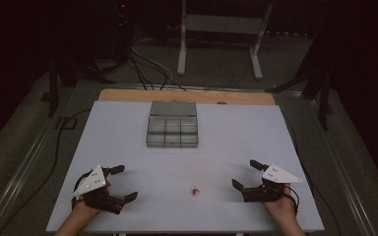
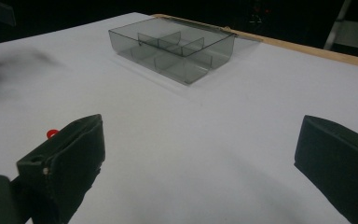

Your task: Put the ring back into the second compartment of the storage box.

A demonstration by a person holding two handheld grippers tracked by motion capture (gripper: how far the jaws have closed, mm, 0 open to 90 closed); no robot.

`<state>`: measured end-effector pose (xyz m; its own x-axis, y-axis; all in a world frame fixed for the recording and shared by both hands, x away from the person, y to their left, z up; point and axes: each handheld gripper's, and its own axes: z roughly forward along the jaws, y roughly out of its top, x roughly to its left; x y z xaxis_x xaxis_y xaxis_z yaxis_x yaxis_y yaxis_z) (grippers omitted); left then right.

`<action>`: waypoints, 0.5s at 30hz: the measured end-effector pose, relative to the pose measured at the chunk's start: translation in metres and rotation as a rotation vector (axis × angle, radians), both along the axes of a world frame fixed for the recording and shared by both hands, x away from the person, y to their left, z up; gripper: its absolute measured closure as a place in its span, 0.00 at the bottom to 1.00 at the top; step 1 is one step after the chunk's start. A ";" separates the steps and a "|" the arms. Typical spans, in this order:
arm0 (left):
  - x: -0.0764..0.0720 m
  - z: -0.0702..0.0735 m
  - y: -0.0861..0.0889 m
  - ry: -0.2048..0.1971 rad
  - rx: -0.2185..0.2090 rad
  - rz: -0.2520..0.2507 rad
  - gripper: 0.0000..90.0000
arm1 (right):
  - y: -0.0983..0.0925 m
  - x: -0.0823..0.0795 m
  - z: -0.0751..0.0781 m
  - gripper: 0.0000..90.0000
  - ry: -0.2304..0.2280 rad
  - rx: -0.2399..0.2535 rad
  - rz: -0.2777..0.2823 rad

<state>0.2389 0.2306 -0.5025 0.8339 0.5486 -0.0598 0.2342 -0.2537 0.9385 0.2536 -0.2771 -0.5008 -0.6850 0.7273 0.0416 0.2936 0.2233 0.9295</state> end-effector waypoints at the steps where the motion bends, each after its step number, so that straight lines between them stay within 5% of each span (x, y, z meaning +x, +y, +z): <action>1: 0.000 0.000 0.000 -0.003 0.000 0.002 0.01 | 0.000 0.000 0.000 0.02 0.003 0.000 0.000; 15: 0.001 0.001 0.001 -0.001 -0.020 0.003 0.01 | -0.002 0.003 -0.002 0.02 0.021 -0.012 -0.023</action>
<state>0.2398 0.2316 -0.5019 0.8325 0.5495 -0.0700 0.2342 -0.2346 0.9435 0.2569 -0.2789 -0.5027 -0.6675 0.7431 0.0471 0.3184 0.2277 0.9202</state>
